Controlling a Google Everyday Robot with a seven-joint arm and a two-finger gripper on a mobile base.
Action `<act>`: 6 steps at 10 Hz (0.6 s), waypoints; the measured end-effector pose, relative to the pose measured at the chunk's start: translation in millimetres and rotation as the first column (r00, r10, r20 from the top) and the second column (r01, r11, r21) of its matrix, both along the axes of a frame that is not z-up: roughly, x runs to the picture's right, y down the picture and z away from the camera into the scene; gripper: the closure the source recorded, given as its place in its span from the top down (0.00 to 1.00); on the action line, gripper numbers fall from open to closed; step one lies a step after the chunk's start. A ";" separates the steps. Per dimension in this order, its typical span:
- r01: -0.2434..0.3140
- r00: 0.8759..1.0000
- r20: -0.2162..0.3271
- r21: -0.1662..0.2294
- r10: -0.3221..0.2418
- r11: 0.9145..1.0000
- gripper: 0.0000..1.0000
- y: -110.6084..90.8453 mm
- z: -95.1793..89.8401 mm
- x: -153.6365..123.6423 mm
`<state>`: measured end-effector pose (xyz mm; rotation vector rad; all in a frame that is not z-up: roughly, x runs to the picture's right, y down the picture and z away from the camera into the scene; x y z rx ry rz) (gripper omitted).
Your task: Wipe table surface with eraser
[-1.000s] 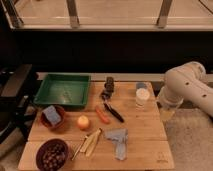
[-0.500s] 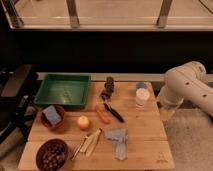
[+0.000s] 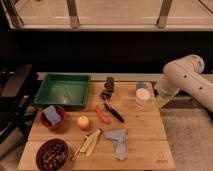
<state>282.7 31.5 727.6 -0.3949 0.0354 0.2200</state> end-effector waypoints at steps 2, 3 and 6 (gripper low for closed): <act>-0.202 0.979 -0.036 0.006 0.202 0.979 0.65 -27.2 24.7 -9.7; -0.315 0.948 -0.044 -0.011 0.315 0.949 0.65 -34.4 33.1 -18.5; -0.515 0.857 -0.034 -0.062 0.514 0.855 0.65 -48.0 46.2 -35.1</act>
